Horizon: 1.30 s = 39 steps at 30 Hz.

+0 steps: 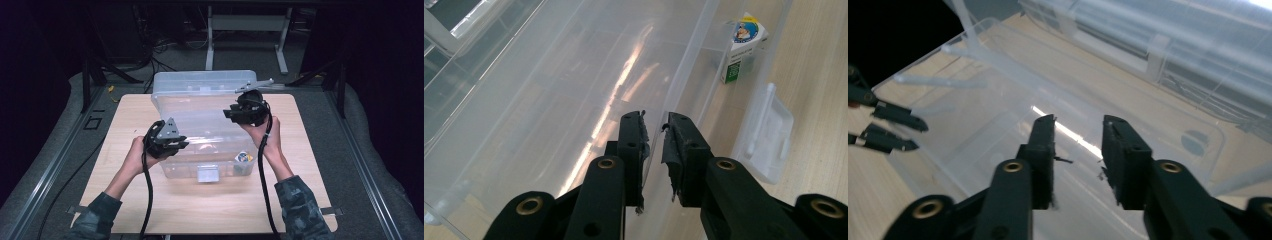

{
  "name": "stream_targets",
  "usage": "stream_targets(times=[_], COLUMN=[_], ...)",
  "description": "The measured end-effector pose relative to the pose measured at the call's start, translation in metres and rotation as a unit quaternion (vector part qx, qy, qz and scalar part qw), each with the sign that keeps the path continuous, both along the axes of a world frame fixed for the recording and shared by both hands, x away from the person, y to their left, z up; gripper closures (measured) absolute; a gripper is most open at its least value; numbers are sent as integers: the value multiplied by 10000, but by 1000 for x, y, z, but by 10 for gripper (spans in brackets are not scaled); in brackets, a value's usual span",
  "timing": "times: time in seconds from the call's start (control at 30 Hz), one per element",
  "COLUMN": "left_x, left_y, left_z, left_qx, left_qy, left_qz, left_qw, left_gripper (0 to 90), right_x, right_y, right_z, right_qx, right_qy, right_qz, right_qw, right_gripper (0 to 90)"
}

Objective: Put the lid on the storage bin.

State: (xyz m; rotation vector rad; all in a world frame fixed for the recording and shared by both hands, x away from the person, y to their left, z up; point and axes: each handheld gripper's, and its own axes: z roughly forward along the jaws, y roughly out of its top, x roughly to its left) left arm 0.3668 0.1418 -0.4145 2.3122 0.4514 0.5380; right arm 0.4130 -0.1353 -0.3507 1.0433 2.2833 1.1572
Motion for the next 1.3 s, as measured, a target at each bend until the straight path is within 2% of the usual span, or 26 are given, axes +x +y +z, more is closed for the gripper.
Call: stream_targets(times=[0.03,0.07,0.13,0.17,0.2,0.33,0.4,0.43,0.47,0.5,0.53,0.63,0.73,0.77,0.83,0.97,1.03,1.17,1.3], left_x=[0,0,-1,-1,-2,-4,-6,-6,-7,-8,-11,-15,-21,-22,-24,-36,-39,-50,-56], left_y=[0,1,1,1,0,-1,-2,-2,-2,-1,0,3,12,15,18,30,31,38,46], left_z=[0,-1,-2,-2,-3,-3,-3,-3,-3,-4,-4,-5,-6,-7,-7,-5,-4,-2,-3], left_qx=[1,12,25,25,34,80,144,168,179,195,187,152,106,23,-3,-207,-188,-309,-314], left_qy=[42,105,143,143,147,157,182,280,295,323,378,373,361,359,364,224,160,80,6], left_qz=[-8,-20,-30,-30,-37,118,185,202,209,226,267,312,428,488,500,594,596,656,743], left_qw=[10000,9999,9999,9999,9999,9998,9996,9993,9992,9990,9988,9987,9984,9982,9981,9978,9979,9973,9967], left_gripper=[770,769,766,764,764,741,677,602,528,528,441,338,269,245,213,193,155,145,139], right_x=[2,6,6,6,5,3,1,1,-1,-1,-2,-3,-7,-8,-8,-13,-14,-19,-22], right_y=[1,0,0,0,1,0,-1,-1,-1,-1,-2,-3,-5,-5,-5,-8,-8,-10,-12], right_z=[1,2,2,2,3,-2,-5,-6,-7,-7,-8,-10,-13,-13,-14,-17,-18,-22,-24], right_qx=[30,291,360,360,194,263,260,257,239,239,231,229,199,184,184,188,155,152,153], right_qy=[-11,26,-20,-20,-35,-3,34,29,12,12,41,28,8,11,-11,-10,-33,-27,-11], right_qz=[-39,112,54,54,-162,-192,-204,-186,-191,-191,-183,-183,-183,-190,-165,-147,-169,-139,-124], right_qw=[10000,9995,9993,9993,9997,9995,9994,9995,9995,9995,9996,9996,9996,9997,9997,9997,9997,9998,9998], right_gripper=[715,783,836,836,849,878,878,878,878,878,879,879,879,879,879,878,878,878,877])
